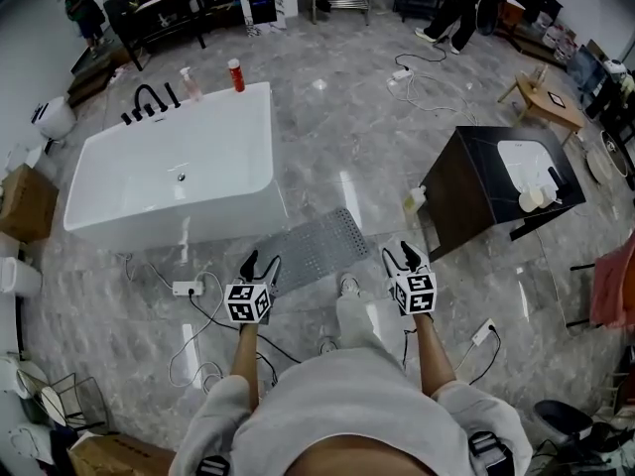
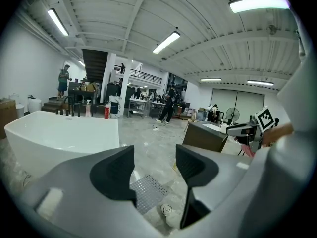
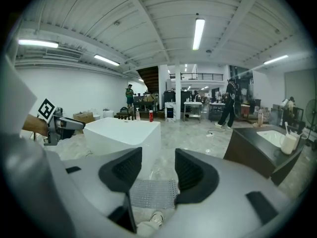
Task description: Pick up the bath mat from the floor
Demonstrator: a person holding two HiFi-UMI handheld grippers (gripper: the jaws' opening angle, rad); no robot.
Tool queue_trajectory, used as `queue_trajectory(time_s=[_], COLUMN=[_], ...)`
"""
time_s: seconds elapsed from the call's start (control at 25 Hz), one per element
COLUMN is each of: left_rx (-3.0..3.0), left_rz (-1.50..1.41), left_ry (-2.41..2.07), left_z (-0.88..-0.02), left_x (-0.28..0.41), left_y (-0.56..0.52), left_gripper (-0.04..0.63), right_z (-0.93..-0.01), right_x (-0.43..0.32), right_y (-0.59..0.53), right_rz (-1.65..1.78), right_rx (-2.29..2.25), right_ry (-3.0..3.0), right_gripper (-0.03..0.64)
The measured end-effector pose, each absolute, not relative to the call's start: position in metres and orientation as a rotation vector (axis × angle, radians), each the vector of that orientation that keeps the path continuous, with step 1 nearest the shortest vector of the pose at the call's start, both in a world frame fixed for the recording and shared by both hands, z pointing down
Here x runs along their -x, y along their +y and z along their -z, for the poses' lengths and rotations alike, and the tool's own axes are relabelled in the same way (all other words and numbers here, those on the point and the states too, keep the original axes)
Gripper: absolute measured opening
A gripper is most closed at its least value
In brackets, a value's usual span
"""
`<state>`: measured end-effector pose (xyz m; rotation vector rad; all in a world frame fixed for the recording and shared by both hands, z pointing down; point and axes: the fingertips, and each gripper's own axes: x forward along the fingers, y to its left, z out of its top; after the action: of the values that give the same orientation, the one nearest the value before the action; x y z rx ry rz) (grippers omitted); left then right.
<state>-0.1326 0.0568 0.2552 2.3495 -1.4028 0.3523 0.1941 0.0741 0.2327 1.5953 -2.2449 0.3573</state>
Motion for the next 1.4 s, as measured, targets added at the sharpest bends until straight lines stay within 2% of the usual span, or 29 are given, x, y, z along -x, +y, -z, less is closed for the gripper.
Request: queue_trajectory(time_s=[1.4], left_rx=[-2.027], left_rz=[-0.465], left_ry=[-1.649], left_z=[-0.282], left_x=[0.108], left_y=[-0.140], left_gripper=[0.262], right_z=[-0.266], right_x=[-0.229], right_y=[-0.227], right_rz=[-0.396], right_rx=[-1.249], right_ry=[-2.373], right_gripper=[0.218])
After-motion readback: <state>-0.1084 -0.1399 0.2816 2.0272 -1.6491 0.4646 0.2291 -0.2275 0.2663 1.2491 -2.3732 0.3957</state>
